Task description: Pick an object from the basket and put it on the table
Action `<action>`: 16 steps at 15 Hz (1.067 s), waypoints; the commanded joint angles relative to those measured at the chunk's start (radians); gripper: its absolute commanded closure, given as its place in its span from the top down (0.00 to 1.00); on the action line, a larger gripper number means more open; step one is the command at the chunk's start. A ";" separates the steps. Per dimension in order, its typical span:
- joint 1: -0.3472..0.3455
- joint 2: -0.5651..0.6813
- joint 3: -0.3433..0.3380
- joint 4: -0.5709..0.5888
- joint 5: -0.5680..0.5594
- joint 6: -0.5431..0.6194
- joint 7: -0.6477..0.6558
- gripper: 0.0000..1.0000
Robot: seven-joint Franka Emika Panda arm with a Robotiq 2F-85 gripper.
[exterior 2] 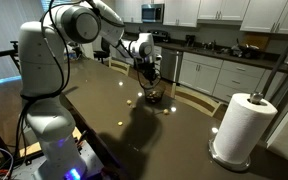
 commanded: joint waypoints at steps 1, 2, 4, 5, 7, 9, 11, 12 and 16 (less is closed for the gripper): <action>-0.009 -0.096 -0.011 -0.061 -0.043 0.031 0.072 0.04; -0.018 -0.106 -0.019 -0.059 -0.040 0.030 0.099 0.04; -0.036 -0.117 -0.038 -0.057 -0.035 0.027 0.146 0.04; -0.045 -0.119 -0.047 -0.056 -0.032 0.026 0.163 0.04; -0.072 -0.109 -0.071 -0.046 -0.020 0.015 0.197 0.04; -0.099 -0.097 -0.094 -0.040 -0.006 0.010 0.224 0.04; -0.125 -0.089 -0.115 -0.048 0.009 0.013 0.249 0.04; -0.136 -0.082 -0.126 -0.054 0.011 0.018 0.269 0.04; -0.174 -0.042 -0.152 -0.080 0.057 0.027 0.287 0.04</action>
